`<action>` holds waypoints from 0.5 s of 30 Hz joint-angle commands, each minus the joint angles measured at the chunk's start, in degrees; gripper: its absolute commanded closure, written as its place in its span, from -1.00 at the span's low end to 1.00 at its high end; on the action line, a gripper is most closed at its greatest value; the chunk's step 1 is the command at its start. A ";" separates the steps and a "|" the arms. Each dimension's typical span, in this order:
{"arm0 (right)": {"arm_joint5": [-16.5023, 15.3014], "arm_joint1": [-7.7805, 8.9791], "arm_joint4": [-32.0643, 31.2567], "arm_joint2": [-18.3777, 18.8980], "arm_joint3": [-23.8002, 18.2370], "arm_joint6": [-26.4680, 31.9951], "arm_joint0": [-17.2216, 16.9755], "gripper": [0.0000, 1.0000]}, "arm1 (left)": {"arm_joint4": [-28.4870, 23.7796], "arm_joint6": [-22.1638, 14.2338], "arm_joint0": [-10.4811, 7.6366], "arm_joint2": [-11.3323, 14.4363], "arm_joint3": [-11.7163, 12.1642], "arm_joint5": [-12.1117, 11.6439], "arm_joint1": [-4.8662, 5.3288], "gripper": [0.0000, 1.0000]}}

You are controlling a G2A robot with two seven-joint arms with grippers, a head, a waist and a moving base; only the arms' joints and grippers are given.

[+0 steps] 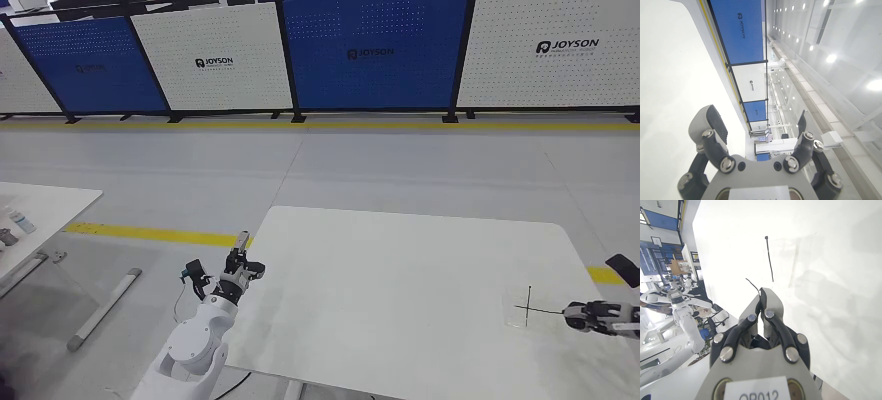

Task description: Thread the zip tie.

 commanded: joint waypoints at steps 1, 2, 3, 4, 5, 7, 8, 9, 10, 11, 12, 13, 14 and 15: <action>0.00 0.00 0.00 0.01 -0.01 0.00 -0.01 1.00 | 0.00 0.00 0.00 0.00 0.00 0.00 0.00 -1.00; 0.00 0.00 0.00 0.01 -0.01 0.00 -0.01 1.00 | 0.00 0.00 0.00 0.00 0.00 0.00 0.00 -1.00; 0.00 0.00 0.00 0.01 -0.01 0.00 -0.01 1.00 | 0.00 0.00 0.00 0.00 0.00 0.00 0.00 -1.00; 0.00 0.00 0.00 0.01 -0.01 0.00 -0.01 1.00 | 0.00 0.00 0.00 0.00 0.00 0.00 0.00 -1.00; 0.00 0.00 0.00 0.01 -0.01 0.00 -0.01 1.00 | 0.00 0.00 0.00 0.00 0.00 0.00 0.00 -1.00; 0.00 0.00 0.00 0.01 -0.01 0.00 -0.01 1.00 | 0.00 0.00 0.00 0.00 0.00 0.00 0.00 -1.00; 0.00 0.00 0.00 0.01 -0.01 0.00 -0.01 1.00 | 0.00 0.00 0.00 0.00 0.00 0.00 0.00 -1.00; 0.00 0.00 0.00 0.01 -0.01 0.00 -0.01 1.00 | 0.00 0.00 0.00 0.00 0.00 0.00 0.00 -1.00; 0.00 0.00 0.00 0.01 -0.01 0.00 -0.01 1.00 | 0.00 0.00 0.00 0.00 0.00 0.00 0.00 -1.00; 0.00 0.00 0.00 0.01 -0.01 0.00 -0.01 1.00 | 0.00 0.00 0.00 0.00 0.00 0.00 0.00 -1.00; -0.26 -0.09 0.25 -0.18 -0.53 -1.07 -0.41 1.00 | 0.00 0.00 0.00 0.00 0.00 0.00 0.00 -1.00; -1.01 -0.17 0.79 -0.41 -1.00 -1.24 -0.83 1.00 | 0.00 0.00 0.00 0.00 0.00 0.00 0.00 -1.00; -1.84 -0.19 1.54 -0.27 -1.04 -1.55 -1.03 1.00 | 0.00 0.00 0.00 0.00 0.00 0.00 0.00 -1.00; -3.06 -0.19 2.79 0.12 -1.01 -1.83 -1.32 1.00 | 0.00 0.00 0.00 0.00 0.00 0.00 0.00 -1.00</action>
